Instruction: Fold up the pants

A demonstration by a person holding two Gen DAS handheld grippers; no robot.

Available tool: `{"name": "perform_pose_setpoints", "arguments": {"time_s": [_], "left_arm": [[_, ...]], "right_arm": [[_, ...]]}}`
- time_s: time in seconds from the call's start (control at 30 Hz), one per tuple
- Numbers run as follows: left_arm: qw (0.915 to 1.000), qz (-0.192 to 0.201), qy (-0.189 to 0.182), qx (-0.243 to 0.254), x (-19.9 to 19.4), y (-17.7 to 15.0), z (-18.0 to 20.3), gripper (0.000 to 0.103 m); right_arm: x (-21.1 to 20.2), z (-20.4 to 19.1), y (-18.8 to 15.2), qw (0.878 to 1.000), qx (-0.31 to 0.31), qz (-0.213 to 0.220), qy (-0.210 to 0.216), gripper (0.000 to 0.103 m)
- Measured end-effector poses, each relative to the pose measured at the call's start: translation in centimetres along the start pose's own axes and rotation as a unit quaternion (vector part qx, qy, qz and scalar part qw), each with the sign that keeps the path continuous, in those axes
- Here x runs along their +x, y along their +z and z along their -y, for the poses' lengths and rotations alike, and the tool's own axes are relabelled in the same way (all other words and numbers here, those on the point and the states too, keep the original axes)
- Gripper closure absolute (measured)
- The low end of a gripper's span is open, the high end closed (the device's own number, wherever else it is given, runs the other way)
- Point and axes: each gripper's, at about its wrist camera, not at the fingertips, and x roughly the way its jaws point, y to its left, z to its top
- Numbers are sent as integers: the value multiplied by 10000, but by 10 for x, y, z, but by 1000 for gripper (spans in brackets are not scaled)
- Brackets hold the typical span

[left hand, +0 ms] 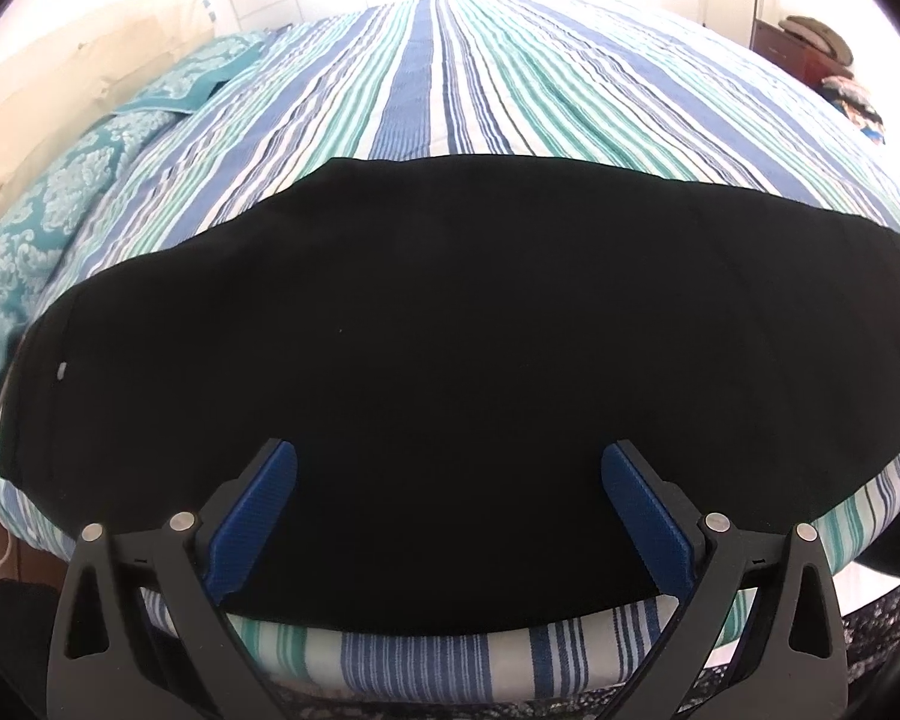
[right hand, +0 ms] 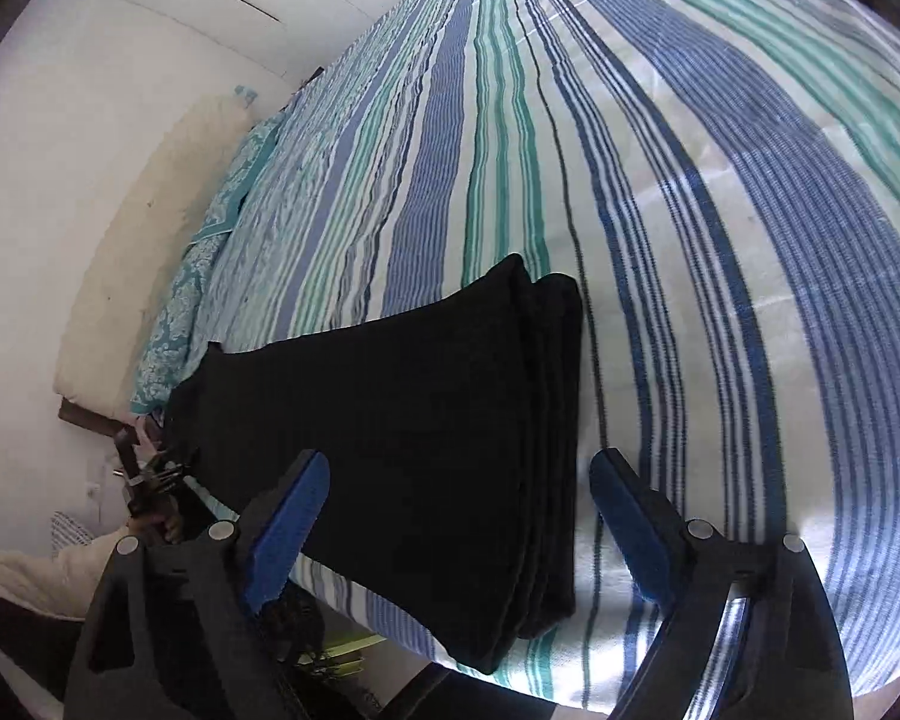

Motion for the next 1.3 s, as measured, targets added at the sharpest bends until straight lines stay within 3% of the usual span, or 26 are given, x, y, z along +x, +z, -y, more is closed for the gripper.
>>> {"name": "perform_pose_setpoints", "arguments": {"time_s": [0.1,0.27,0.33,0.37,0.4,0.43,0.47,0.63,0.8,0.93,1.17,1.3], "left_arm": [[10000,-23,10,-82,2,1,-1,1],[9999,-17,-10,-146,4,2,-2,0],[9998,-21,-35,-188,4,2,-3,0],[9998,-20,-43,-191,4,3,-3,0],[9998,-13,-44,-187,4,2,-2,0],[9998,-5,-51,-181,4,2,-2,0],[9998,-3,-56,-179,5,3,-3,0],[9998,2,-93,-181,3,2,-5,1],[9996,34,-158,-227,-1,1,-8,2],[9987,145,-250,-413,-8,1,-20,2],[9940,415,-458,-907,-25,-2,-56,2],[9912,504,-460,-1132,-32,-6,-79,2]], "right_arm": [[13,1,6,9996,-150,-197,124,14],[11,14,12,9985,340,24,434,16],[12,12,11,9995,284,-57,122,27],[10,14,10,9991,412,-53,-49,45],[8,20,9,9976,675,-36,-140,71],[4,29,6,9956,924,-43,-143,82],[3,30,4,9947,1018,-10,-118,85],[-4,-6,-1,9963,773,309,-218,90],[-15,-72,-3,9949,519,824,256,90],[0,-133,-8,9880,598,1147,844,90],[101,-234,-15,9528,1360,1351,2354,90],[191,-294,-17,9479,1442,1121,2610,90]]}}
